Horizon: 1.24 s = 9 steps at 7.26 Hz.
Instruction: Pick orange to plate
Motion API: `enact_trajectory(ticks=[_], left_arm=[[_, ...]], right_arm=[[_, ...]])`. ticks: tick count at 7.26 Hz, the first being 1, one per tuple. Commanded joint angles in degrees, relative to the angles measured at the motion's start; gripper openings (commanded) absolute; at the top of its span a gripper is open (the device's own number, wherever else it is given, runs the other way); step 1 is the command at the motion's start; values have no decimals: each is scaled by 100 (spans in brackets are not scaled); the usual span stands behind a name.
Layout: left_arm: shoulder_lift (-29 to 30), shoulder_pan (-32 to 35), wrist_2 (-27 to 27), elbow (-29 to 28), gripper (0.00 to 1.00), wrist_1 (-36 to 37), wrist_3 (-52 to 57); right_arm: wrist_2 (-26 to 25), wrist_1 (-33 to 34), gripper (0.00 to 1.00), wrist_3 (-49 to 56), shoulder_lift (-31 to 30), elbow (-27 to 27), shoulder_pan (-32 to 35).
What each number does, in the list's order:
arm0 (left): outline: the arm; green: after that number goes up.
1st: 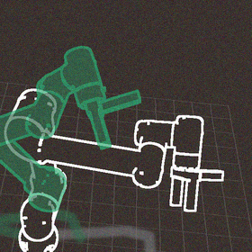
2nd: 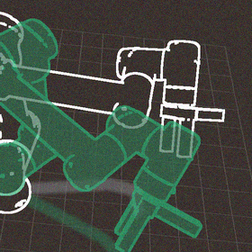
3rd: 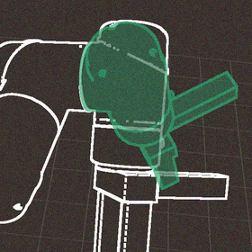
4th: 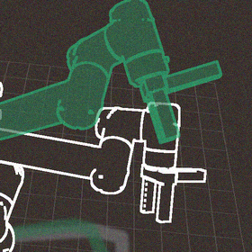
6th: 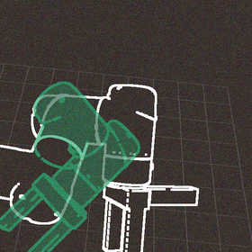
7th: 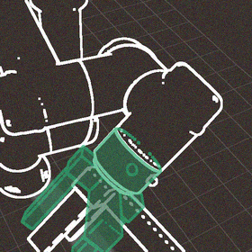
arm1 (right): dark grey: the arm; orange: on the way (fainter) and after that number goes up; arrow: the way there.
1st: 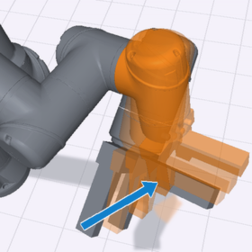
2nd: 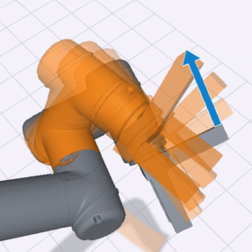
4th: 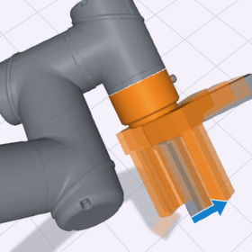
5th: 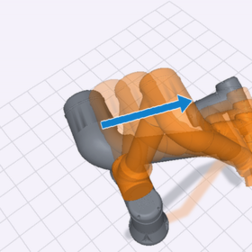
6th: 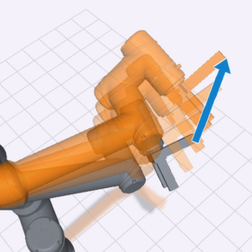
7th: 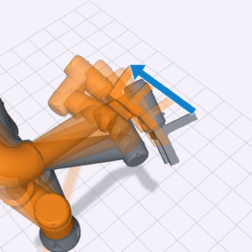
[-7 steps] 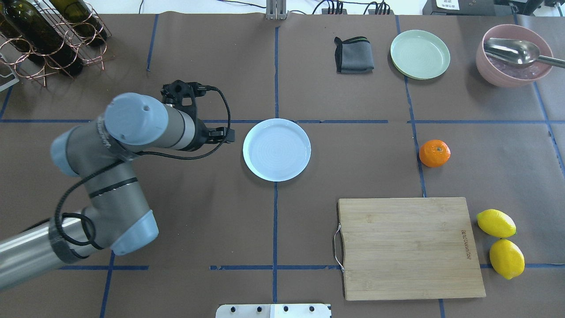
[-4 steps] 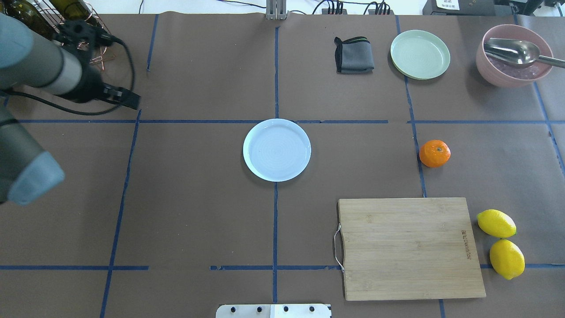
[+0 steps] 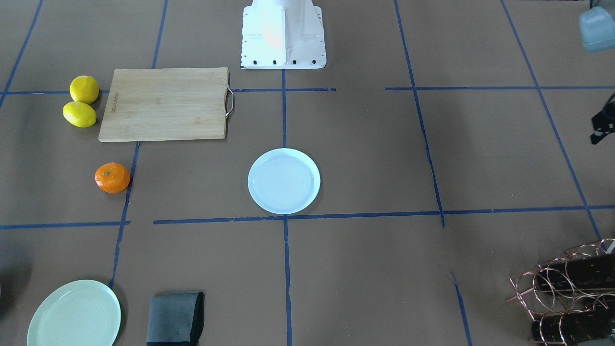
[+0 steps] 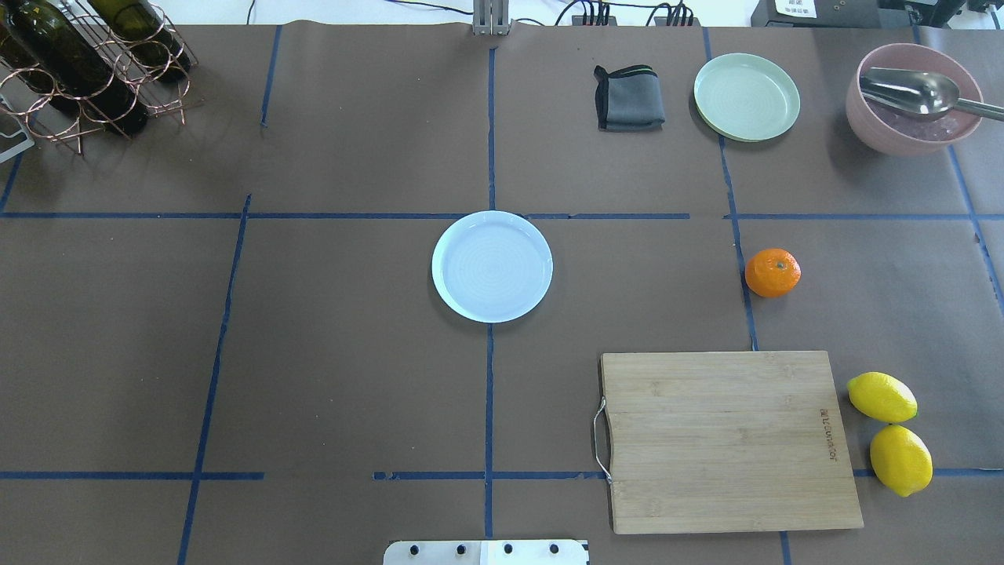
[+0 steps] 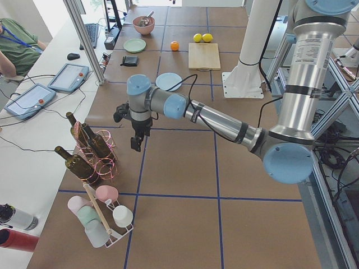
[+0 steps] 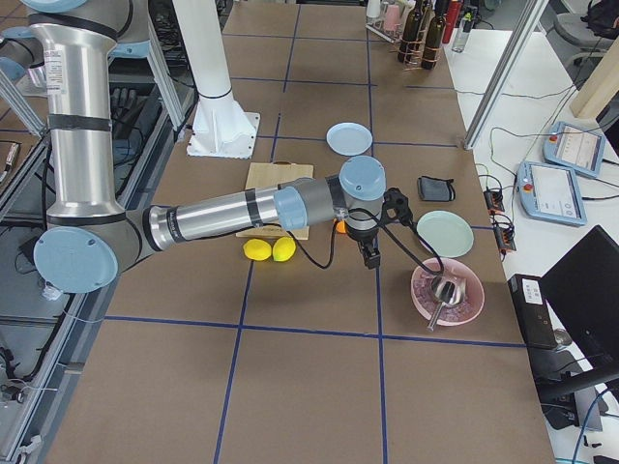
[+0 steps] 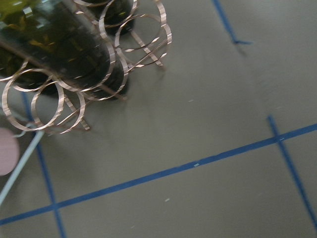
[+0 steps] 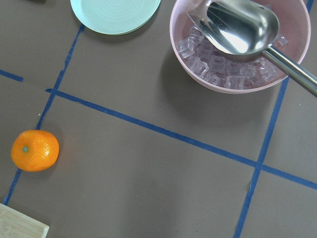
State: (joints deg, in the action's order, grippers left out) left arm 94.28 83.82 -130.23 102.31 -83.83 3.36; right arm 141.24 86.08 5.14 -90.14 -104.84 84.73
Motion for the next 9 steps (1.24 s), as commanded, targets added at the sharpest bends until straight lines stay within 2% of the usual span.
enact_trajectory(ticks=[1, 2, 3, 4, 7, 8, 9], left_arm=[[-864, 871, -266, -167, 100, -19, 1006], [-1102, 943, -266, -159, 100, -54, 1000], [-1018, 943, -231, -176, 100, -28, 956], [-1017, 935, -257, -194, 100, -45, 938], [-1043, 943, -257, -115, 100, -54, 929], [-1052, 943, -257, -89, 100, -54, 921], [-1061, 943, -257, -71, 100, -54, 929]], right_arm=[[-8, -196, 100, 5, -21, -1, -36], [-52, -196, 100, 5, -12, -1, -97], [-70, -196, 100, -178, 32, -10, -289], [-279, -327, 100, -902, 154, -88, -699], [-1919, -1932, 100, -3784, 155, -151, -2666], [-2551, -2145, 100, -4331, 172, -107, -3273], [-2879, -2217, 100, -4589, 173, -55, -3609]])
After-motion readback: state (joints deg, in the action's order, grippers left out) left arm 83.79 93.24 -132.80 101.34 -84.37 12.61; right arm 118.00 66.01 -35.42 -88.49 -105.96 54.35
